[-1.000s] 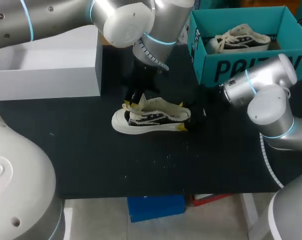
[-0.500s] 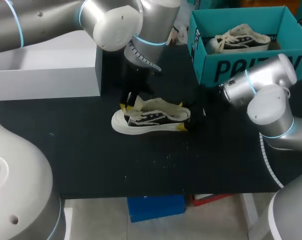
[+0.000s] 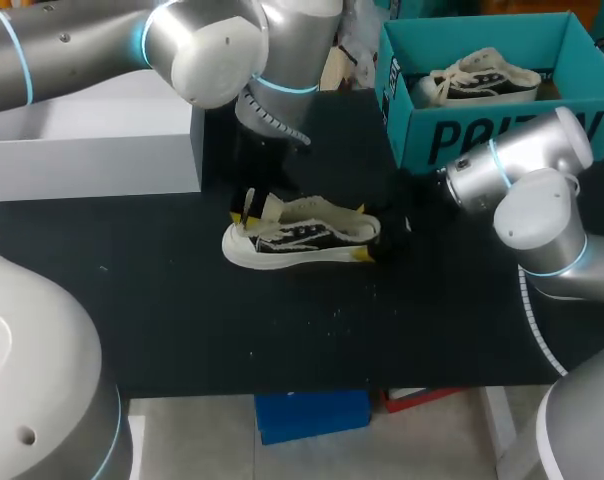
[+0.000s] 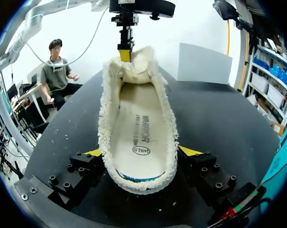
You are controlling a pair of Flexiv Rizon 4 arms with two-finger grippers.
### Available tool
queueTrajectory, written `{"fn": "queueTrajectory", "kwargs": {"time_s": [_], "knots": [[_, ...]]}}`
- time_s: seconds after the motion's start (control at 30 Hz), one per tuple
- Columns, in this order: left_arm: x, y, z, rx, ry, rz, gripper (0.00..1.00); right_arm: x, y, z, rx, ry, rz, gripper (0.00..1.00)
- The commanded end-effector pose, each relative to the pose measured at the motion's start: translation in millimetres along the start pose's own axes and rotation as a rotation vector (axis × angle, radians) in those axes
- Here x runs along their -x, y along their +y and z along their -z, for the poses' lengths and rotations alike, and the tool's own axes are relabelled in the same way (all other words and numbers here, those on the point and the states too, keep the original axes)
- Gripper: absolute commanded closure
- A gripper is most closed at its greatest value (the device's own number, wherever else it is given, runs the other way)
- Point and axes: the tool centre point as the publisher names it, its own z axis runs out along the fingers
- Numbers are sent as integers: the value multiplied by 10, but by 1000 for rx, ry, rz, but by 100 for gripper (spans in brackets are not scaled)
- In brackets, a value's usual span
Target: Take the shoe out of the shoebox, open the shoe tongue, remove and reinsert the insole, then place the shoe into the shoebox
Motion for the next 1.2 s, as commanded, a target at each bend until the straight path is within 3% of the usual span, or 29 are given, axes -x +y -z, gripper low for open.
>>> {"fn": "queueTrajectory", "kwargs": {"time_s": [0.03,0.2,0.3,0.37,0.43,0.5,0.6,0.67,0.83,0.9,1.2], "knots": [[77,3,-23,-19,50,-20,0,11,-21,-14,0,-1,-2,100],[85,-30,141,-78,112,-83,0,11,-21,-14,0,-1,-2,100],[86,-72,316,-155,198,-175,0,11,-21,-14,0,-1,-2,100],[53,-115,453,-238,338,-319,0,11,-21,-14,0,-1,-2,100],[-22,-161,580,-315,339,-476,0,11,-21,-14,0,-1,-2,100],[-137,-191,728,-375,465,-727,0,11,-21,-14,0,-1,-2,100],[-369,-194,882,-333,523,-1160,100,11,-21,-14,0,-1,-2,100],[-524,-118,968,-266,505,-1415,100,11,-21,-14,0,-1,-2,100],[-711,-150,1120,-213,523,-1578,100,11,-21,-14,0,-1,-2,100],[-750,-227,1176,-195,435,-1650,100,11,-21,-14,0,-1,-2,100],[-750,-227,1176,-165,446,-1945,100,11,-21,-14,0,-1,-2,100]]}}
